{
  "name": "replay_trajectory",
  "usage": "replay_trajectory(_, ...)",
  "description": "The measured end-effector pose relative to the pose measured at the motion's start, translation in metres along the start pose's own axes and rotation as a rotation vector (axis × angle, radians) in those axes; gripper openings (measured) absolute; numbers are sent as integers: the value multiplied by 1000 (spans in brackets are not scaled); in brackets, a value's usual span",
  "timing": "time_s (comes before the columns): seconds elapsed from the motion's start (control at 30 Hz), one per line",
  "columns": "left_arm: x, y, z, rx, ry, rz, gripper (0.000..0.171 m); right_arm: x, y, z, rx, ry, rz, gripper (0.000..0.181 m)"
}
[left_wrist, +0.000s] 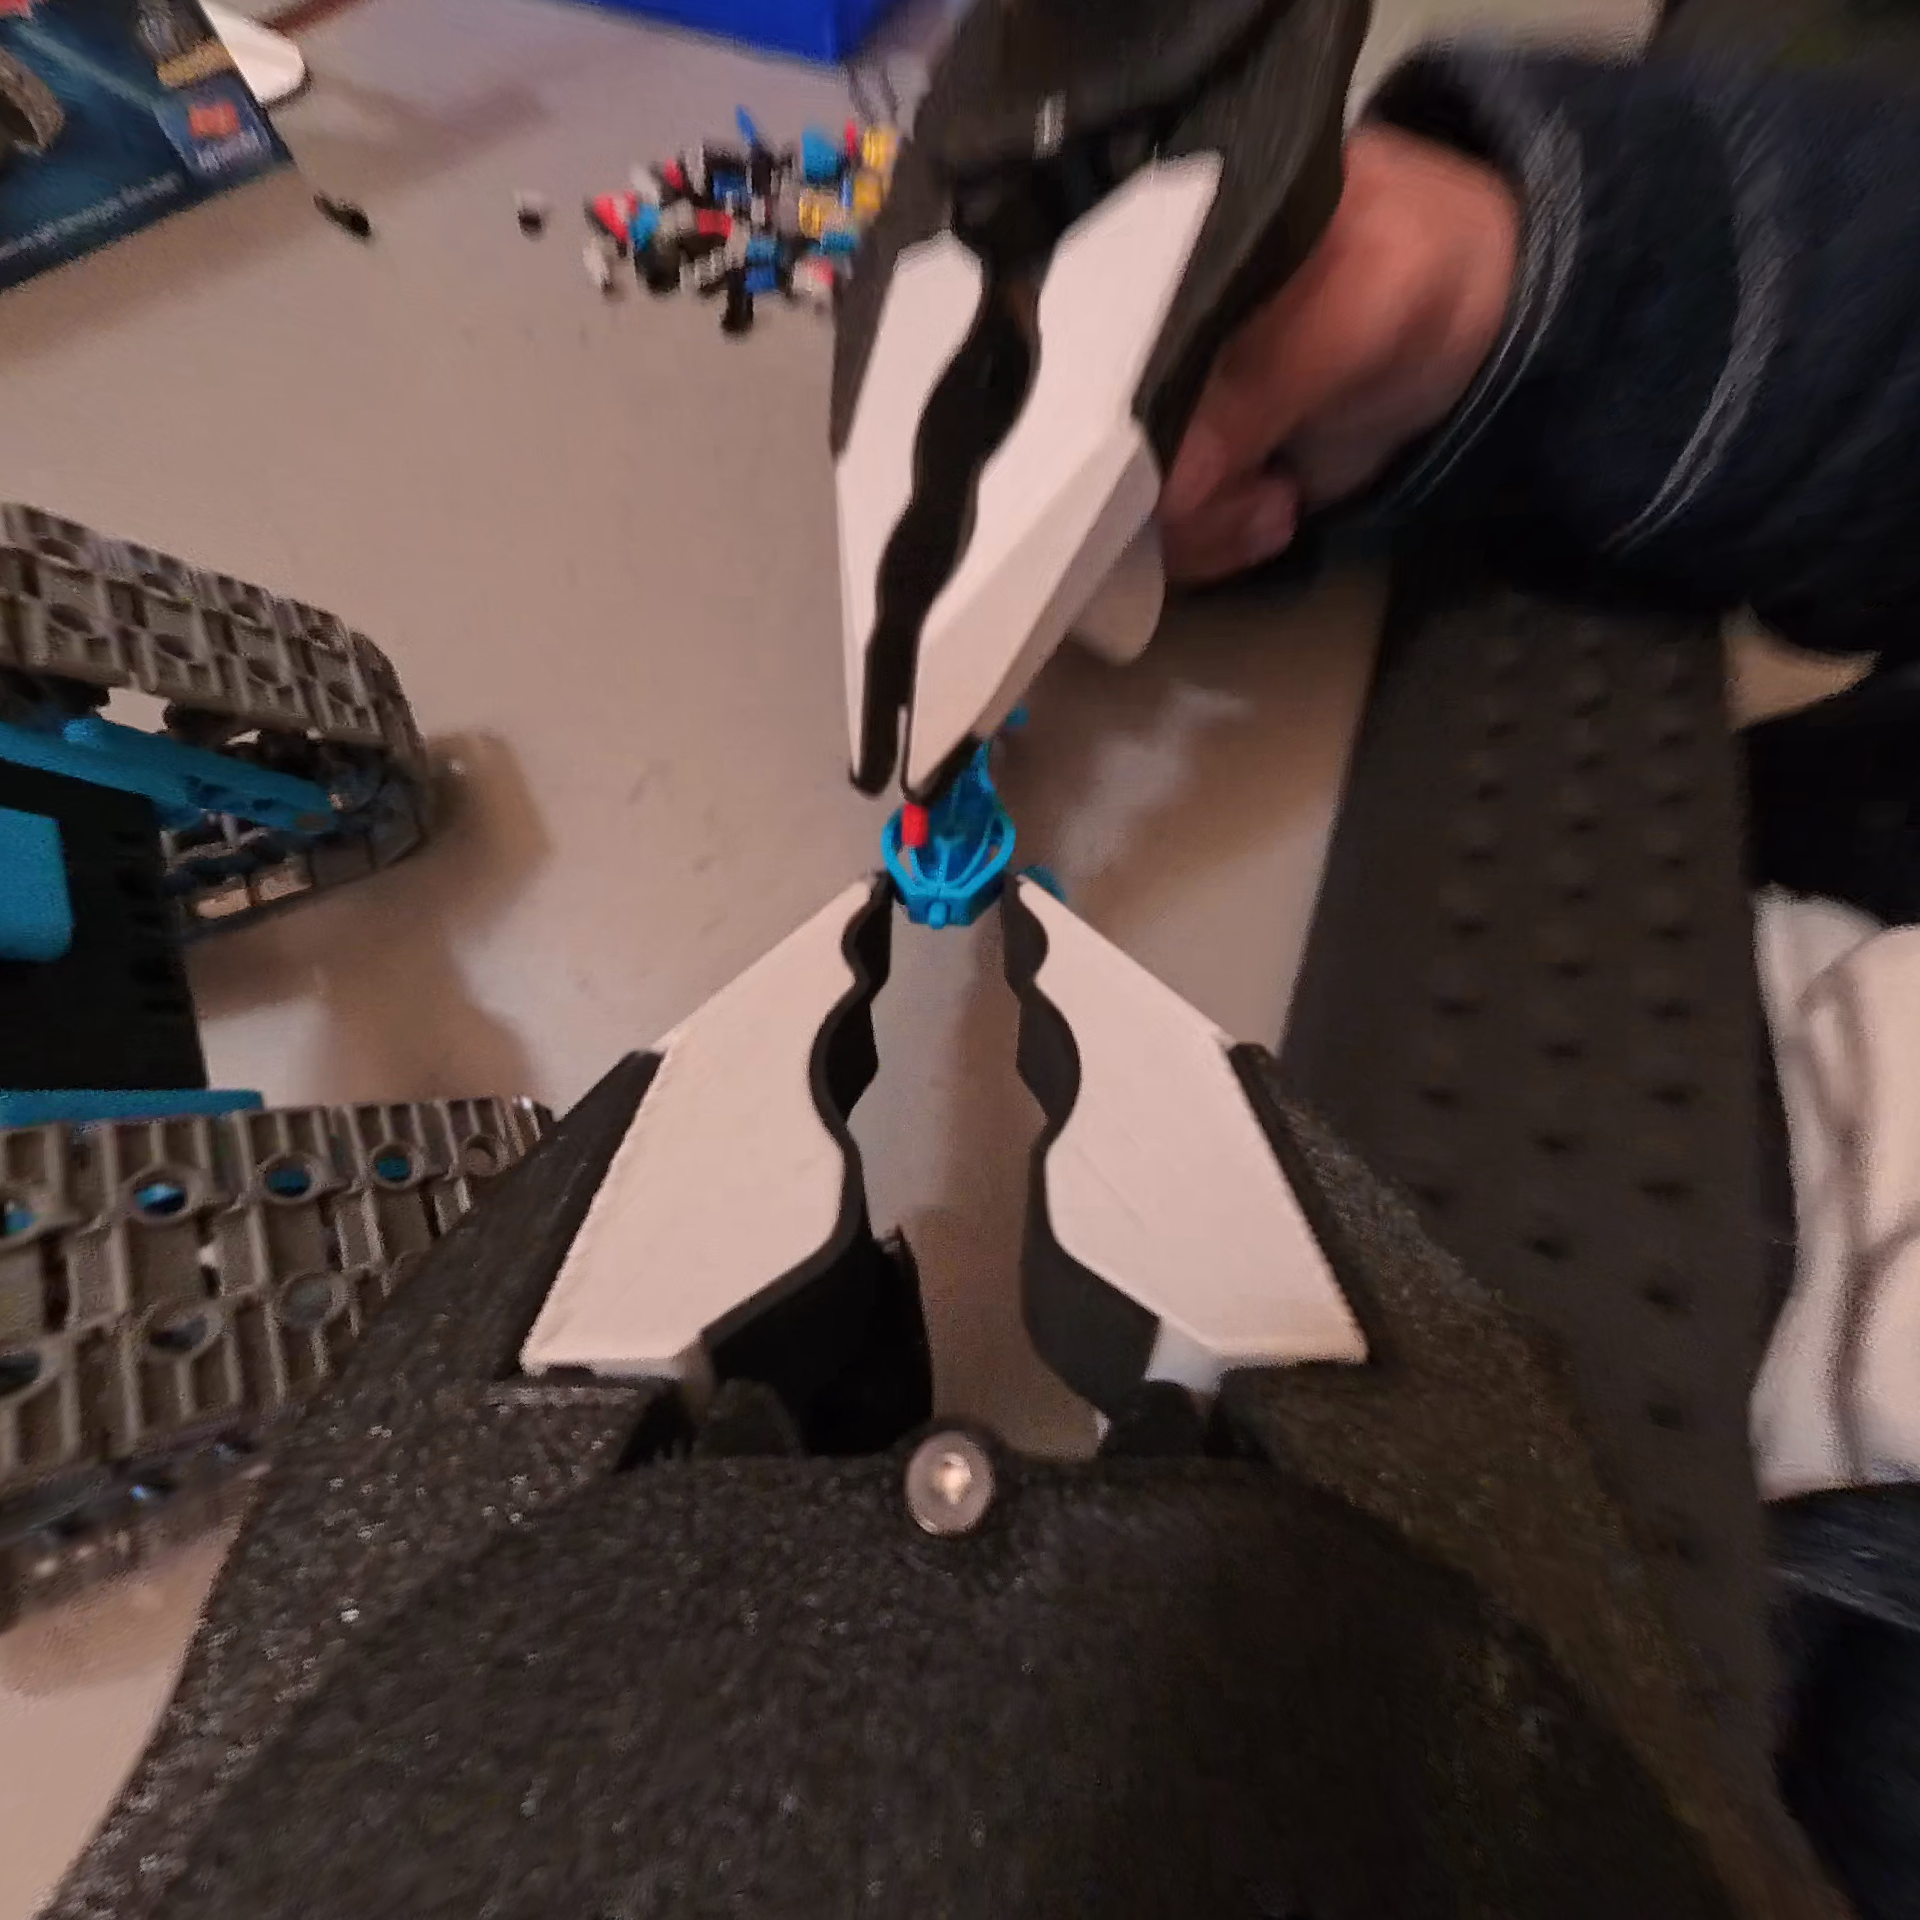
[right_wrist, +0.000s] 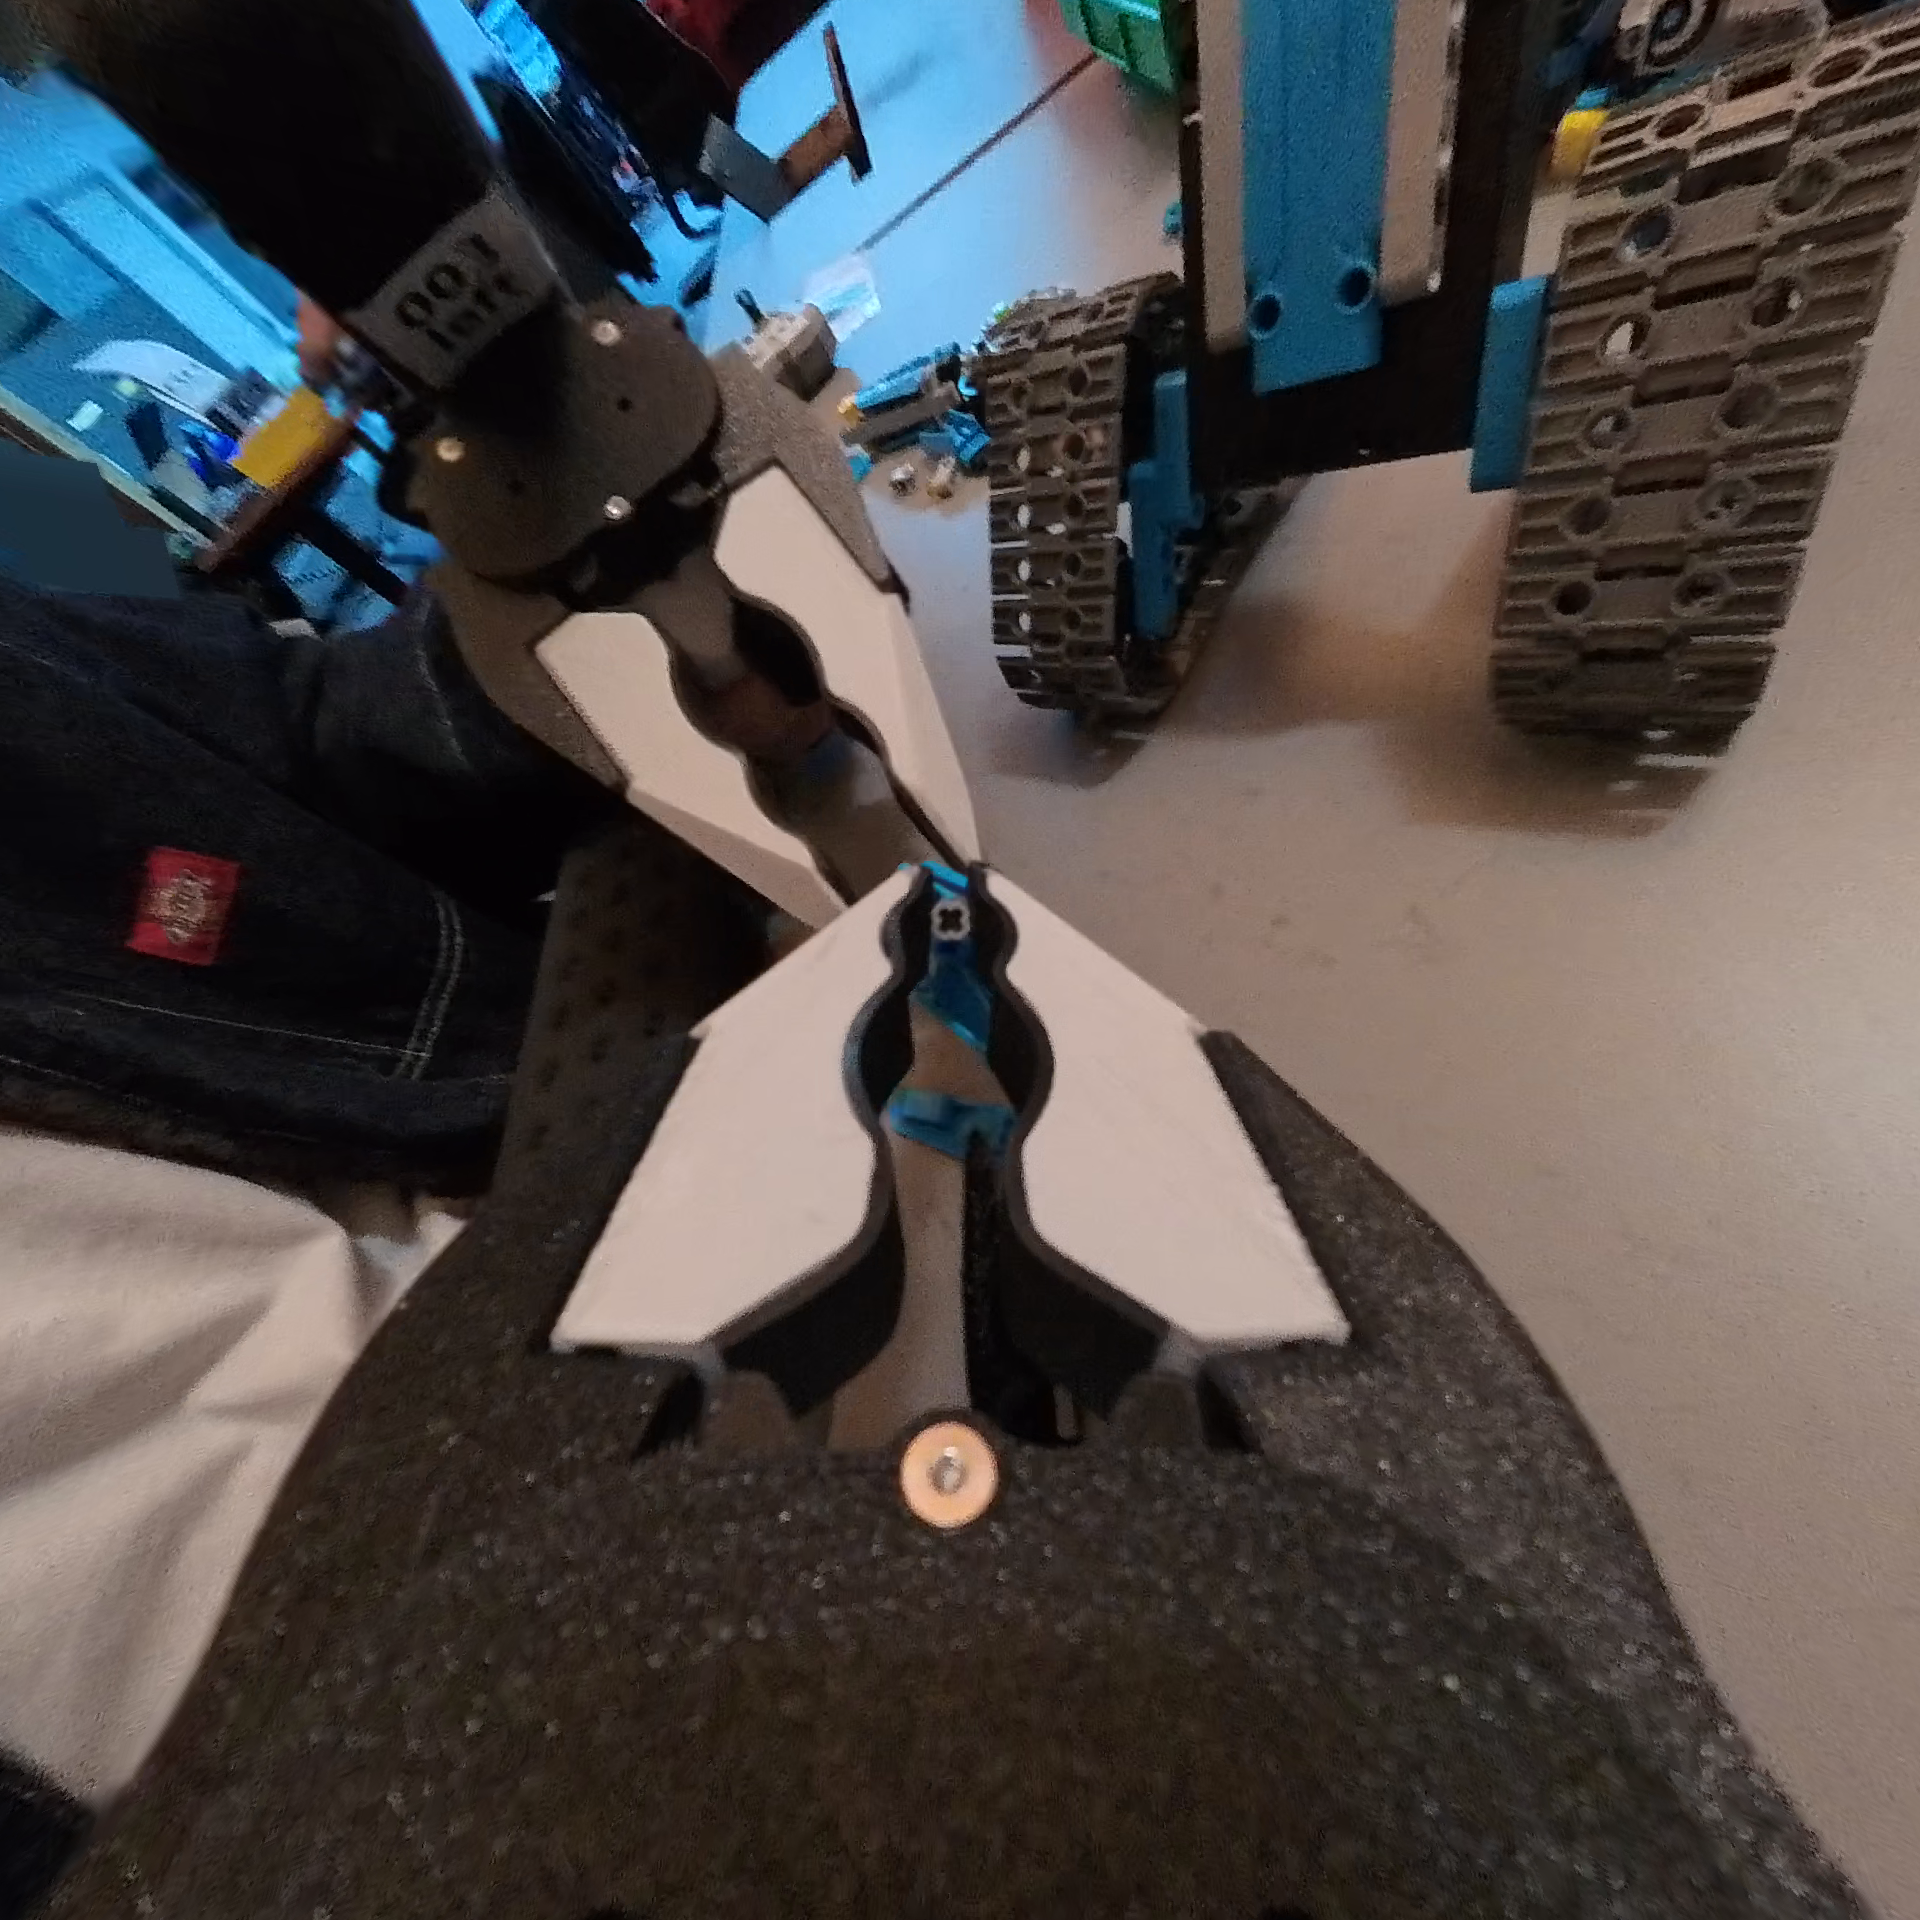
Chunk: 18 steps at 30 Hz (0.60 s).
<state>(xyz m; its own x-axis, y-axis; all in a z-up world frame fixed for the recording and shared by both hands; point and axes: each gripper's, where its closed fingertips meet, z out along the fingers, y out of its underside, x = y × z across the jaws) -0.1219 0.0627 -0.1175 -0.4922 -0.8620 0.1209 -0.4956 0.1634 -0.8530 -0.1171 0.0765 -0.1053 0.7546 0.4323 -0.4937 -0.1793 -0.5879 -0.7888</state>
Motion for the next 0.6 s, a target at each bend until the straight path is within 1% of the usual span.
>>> replay_trajectory(0.07, 4, -9, -8, 54, 29, -52, 19, -8, -4, 0, 36, -51, 44, 5)
replay_trajectory(0.13, 7, -12, -13, 84, 38, -72, 19, -12, -6, -2, 55, -88, 79, 5)
replay_trajectory(0.23, 6, -18, -21, 105, 24, -76, 19, -17, -15, -10, 109, -135, 102, 4)
replay_trajectory(0.33, 8, -33, -35, 154, 43, -78, 18, -21, -22, -15, 149, -164, 115, 4)
replay_trajectory(0.4, 11, -35, -36, 146, 50, -66, 18, -22, -24, -13, 158, -159, 110, 4)
replay_trajectory(0.43, 9, -34, -34, 136, 31, -56, 0, -20, -23, -12, 152, -145, 108, 4)
replay_trajectory(0.5, 9, -29, -25, 107, 36, -56, 0, -12, -21, -13, 146, -101, 110, 5)
replay_trajectory(0.57, 9, -18, -15, 48, 44, -76, 16, -4, -20, -17, 151, -73, 139, 5)
replay_trajectory(0.6, 7, -11, -12, 3, 25, -64, 25, 2, -18, -20, 148, -44, 150, 5)
